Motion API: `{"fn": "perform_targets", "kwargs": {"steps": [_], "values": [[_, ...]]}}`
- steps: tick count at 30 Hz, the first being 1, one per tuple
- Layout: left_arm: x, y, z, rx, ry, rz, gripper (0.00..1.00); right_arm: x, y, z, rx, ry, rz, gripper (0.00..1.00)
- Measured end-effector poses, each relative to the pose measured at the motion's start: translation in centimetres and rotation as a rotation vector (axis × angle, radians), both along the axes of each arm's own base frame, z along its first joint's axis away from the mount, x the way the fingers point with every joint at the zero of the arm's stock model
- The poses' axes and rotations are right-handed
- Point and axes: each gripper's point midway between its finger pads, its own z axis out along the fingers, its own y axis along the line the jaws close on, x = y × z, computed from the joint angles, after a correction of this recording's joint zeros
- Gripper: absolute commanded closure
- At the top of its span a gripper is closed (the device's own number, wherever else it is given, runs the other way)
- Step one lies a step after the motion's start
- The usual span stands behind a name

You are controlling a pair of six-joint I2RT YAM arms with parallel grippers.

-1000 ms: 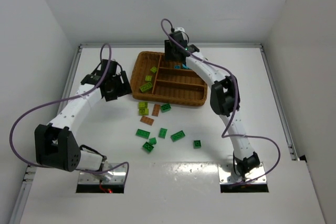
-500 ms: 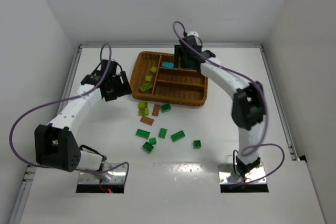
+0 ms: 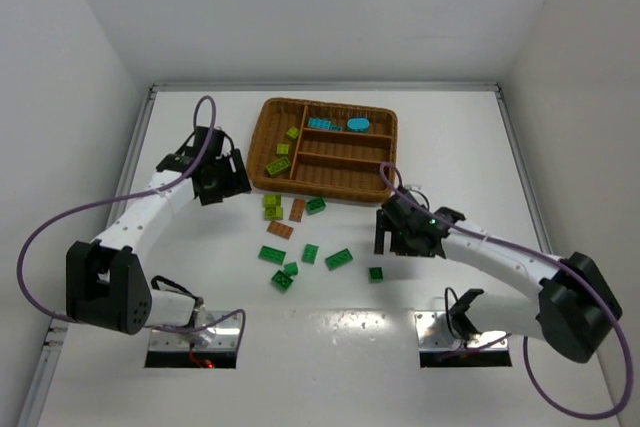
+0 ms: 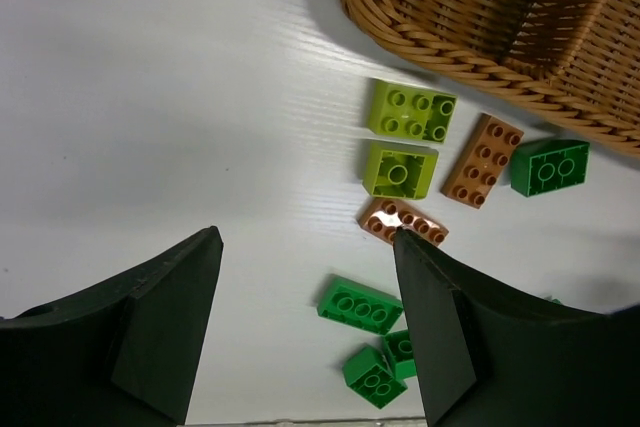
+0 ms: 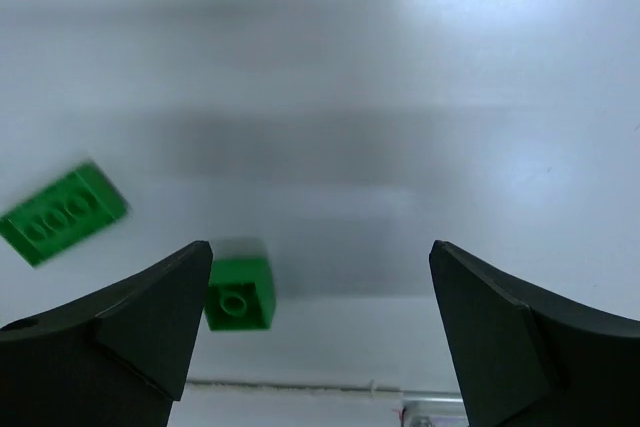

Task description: Sort the legos into containers by color

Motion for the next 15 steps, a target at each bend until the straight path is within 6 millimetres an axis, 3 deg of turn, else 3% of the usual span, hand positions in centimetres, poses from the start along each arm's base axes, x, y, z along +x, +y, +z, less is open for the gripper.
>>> {"fn": "perform_targets", "kwargs": {"steps": [4, 10, 15], "values": [[0.0, -0.1, 0.0, -0.001, -0.005, -0.002, 0.24, -3.4, 0.3, -1.6, 0.008, 0.066, 0.032, 0.1], [0.1, -0.4, 0.1, -0.002, -0.012, -0.011, 0.24, -4.7, 2.5, -2.7, 0.0, 0.084, 0.129, 0.14], [0.1, -0.4, 0.1, -0.002, -0.012, -0.012, 0.24, -5.7, 3.5, -4.3, -0.061, 0.121, 0.19, 0.3]]}}
